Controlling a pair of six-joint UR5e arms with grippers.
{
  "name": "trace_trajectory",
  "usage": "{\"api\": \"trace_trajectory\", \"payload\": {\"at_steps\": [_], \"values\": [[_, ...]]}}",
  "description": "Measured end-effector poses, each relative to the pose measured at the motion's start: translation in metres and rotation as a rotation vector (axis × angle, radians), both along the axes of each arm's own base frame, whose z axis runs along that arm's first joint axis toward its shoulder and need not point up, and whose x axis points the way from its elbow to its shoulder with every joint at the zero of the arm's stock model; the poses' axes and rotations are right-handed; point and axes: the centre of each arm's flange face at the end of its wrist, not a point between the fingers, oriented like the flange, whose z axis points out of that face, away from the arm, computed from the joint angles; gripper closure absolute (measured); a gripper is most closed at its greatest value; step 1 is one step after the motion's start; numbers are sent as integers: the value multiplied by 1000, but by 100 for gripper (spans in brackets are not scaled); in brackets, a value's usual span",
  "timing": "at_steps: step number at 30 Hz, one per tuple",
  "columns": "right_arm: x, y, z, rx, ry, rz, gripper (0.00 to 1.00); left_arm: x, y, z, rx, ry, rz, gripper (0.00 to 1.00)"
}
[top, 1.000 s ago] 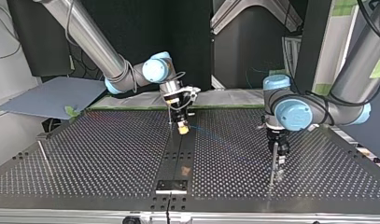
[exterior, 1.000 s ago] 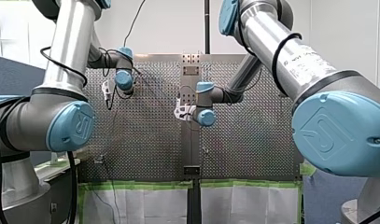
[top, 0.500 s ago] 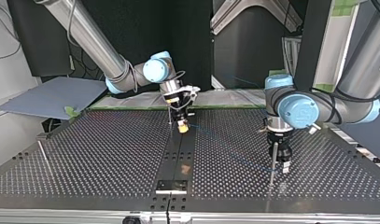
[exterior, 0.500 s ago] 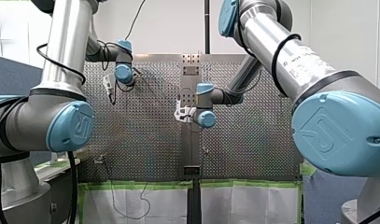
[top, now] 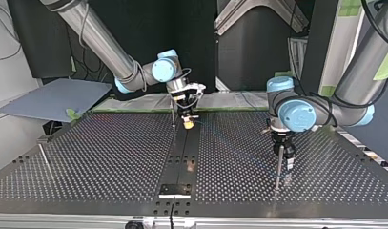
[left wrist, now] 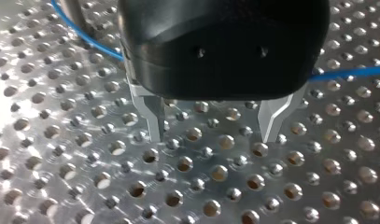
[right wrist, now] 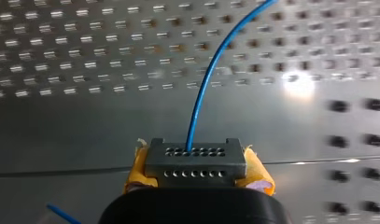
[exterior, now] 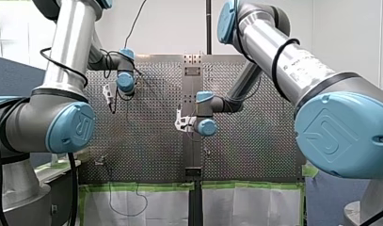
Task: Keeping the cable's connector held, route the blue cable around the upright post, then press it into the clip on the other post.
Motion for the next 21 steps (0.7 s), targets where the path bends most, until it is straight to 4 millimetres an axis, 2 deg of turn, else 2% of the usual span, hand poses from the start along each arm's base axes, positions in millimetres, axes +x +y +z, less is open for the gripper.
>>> {"api": "trace_trajectory", "payload": {"at_steps": [8, 21], "values": [[0, 9, -56, 48, 56, -31, 100, 2, 3, -2, 2, 2, -2, 0], [-1, 27, -126, 92, 130, -52, 100, 1, 2, -2, 2, 5, -1, 0]]}}
